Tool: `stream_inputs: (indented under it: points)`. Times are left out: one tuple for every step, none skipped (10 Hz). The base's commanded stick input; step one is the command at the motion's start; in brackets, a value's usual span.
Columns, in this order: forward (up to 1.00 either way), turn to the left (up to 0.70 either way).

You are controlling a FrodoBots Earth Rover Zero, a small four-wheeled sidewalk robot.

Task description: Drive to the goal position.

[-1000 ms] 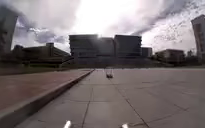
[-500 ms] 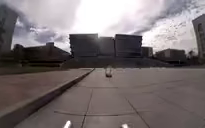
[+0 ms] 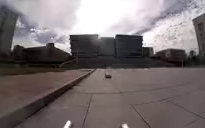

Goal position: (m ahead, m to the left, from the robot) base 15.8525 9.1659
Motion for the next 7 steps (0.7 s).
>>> stream_inputs:
  points:
    - [1.00, 0.03]
    - [1.00, 0.03]
    - [1.00, 0.03]
    - [1.00, 0.03]
    - [1.00, 0.03]
    - [1.00, 0.01]
    - [1.00, 0.00]
